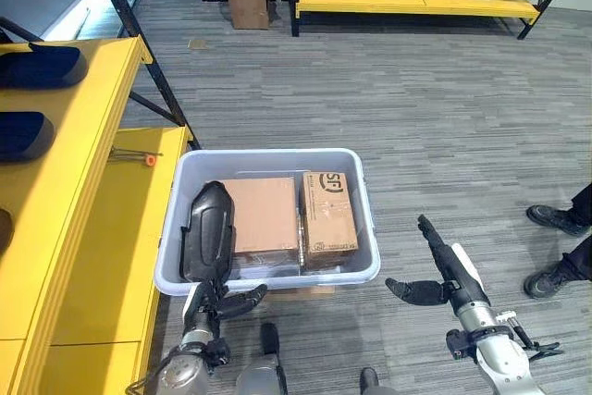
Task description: Move parts from the plastic box to the shelf.
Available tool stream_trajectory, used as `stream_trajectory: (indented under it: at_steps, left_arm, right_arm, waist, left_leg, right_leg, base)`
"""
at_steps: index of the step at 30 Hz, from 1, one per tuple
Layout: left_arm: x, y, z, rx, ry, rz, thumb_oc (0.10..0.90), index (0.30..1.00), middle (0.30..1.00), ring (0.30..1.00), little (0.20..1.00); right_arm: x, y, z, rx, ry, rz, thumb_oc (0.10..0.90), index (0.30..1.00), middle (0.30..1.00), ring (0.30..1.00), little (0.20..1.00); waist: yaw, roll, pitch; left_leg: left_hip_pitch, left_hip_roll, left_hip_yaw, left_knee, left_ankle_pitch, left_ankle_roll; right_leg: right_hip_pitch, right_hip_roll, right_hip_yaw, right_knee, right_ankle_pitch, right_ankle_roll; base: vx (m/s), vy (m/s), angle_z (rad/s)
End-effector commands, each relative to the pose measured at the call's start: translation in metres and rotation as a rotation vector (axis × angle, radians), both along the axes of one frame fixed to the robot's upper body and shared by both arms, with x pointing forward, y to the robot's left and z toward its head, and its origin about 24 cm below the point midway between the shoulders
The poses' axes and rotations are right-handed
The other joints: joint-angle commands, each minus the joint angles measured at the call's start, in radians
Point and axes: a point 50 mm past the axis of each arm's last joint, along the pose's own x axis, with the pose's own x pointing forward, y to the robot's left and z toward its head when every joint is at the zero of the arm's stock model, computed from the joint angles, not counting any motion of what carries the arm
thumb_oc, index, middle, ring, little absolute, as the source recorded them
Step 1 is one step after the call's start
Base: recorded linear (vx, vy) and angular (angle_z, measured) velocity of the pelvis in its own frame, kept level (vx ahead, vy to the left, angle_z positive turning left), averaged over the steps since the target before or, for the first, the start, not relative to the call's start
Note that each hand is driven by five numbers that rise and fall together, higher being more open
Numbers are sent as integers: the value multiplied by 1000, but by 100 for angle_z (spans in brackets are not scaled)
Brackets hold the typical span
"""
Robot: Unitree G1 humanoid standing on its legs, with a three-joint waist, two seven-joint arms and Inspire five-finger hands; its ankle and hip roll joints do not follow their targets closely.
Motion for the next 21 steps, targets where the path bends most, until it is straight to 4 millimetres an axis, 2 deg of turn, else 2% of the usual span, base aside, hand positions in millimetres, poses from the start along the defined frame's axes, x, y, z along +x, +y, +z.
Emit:
stream_trajectory:
  at_steps: [1, 3, 4, 8, 13, 14, 15, 17, 18, 21]
  left_arm:
    - [19, 5, 35, 44, -202, -30, 900, 1000, 1000, 1000, 1000]
    - [19, 5, 37, 48, -207, -40, 900, 1000, 1000, 1000, 1000]
    - [19, 5, 37, 48, -207, -39, 900, 1000, 1000, 1000, 1000]
    - [21, 7, 39, 52, -211, -50, 900, 1000, 1000, 1000, 1000]
    - [25, 7, 45, 43, -234, -73, 900, 1000, 1000, 1000, 1000]
    - [25, 6, 47, 38, -246, -82, 900, 1000, 1000, 1000, 1000]
    - [25, 6, 47, 37, -247, -79, 900, 1000, 1000, 1000, 1000]
    - [26, 6, 50, 24, -260, -86, 900, 1000, 1000, 1000, 1000]
    - [26, 6, 50, 23, -261, -85, 900, 1000, 1000, 1000, 1000]
    - [27, 6, 52, 21, -265, -94, 900, 1000, 1000, 1000, 1000]
  right_arm:
    - [23, -2, 65, -128, -330, 51, 900, 1000, 1000, 1000, 1000]
    - [32, 0, 81, -203, -398, 90, 900, 1000, 1000, 1000, 1000]
    - [32, 0, 81, -203, -398, 90, 900, 1000, 1000, 1000, 1000]
    - [51, 10, 115, -332, -523, 180, 900, 1000, 1000, 1000, 1000]
    - [75, 32, 159, -460, -654, 338, 900, 1000, 1000, 1000, 1000]
    - [83, 38, 172, -518, -681, 382, 900, 1000, 1000, 1000, 1000]
    - [83, 39, 173, -518, -683, 384, 900, 1000, 1000, 1000, 1000]
    - [92, 43, 190, -650, -694, 439, 900, 1000, 1000, 1000, 1000]
    - [93, 43, 190, -650, -695, 440, 900, 1000, 1000, 1000, 1000]
    - [100, 47, 202, -759, -701, 476, 900, 1000, 1000, 1000, 1000]
  waist:
    - [17, 6, -58]
    - [32, -2, -54]
    - [31, -1, -54]
    - [62, -12, -42]
    - [110, -22, -19]
    - [132, -26, -11]
    - [128, -25, -11]
    - [161, -31, 3]
    - [158, -30, 3]
    - [184, -32, 20]
  left_leg:
    - [-2, 117, -1, 33, -14, -62]
    - [-16, 119, -12, 37, -10, -66]
    - [-17, 119, -13, 38, -10, -66]
    - [-41, 119, -27, 41, -4, -69]
    - [-69, 112, -46, 36, 13, -73]
    - [-80, 106, -55, 30, 18, -73]
    - [-80, 105, -56, 30, 18, -73]
    - [-101, 97, -76, 21, 30, -76]
    - [-103, 97, -78, 22, 31, -76]
    - [-131, 85, -107, 22, 40, -79]
  right_leg:
    - [21, -5, -63, -15, 81, 16]
    - [25, -3, -76, -23, 76, 16]
    - [25, -3, -77, -23, 76, 16]
    - [25, -1, -96, -32, 71, 15]
    - [27, 1, -125, -38, 73, 15]
    - [25, -1, -137, -40, 75, 16]
    - [25, -1, -138, -40, 75, 16]
    - [26, 0, -165, -41, 75, 14]
    - [26, 0, -167, -41, 75, 14]
    - [30, 2, -203, -41, 74, 14]
  base:
    - [-9, 1, 14]
    - [-18, -17, 11]
    - [-20, -25, 12]
    - [-19, -24, 15]
    - [-26, -24, 12]
    - [-22, -17, 18]
    - [-21, -35, 21]
    - [-2, -37, 27]
    - [1, -23, 48]
    - [7, -45, 36]
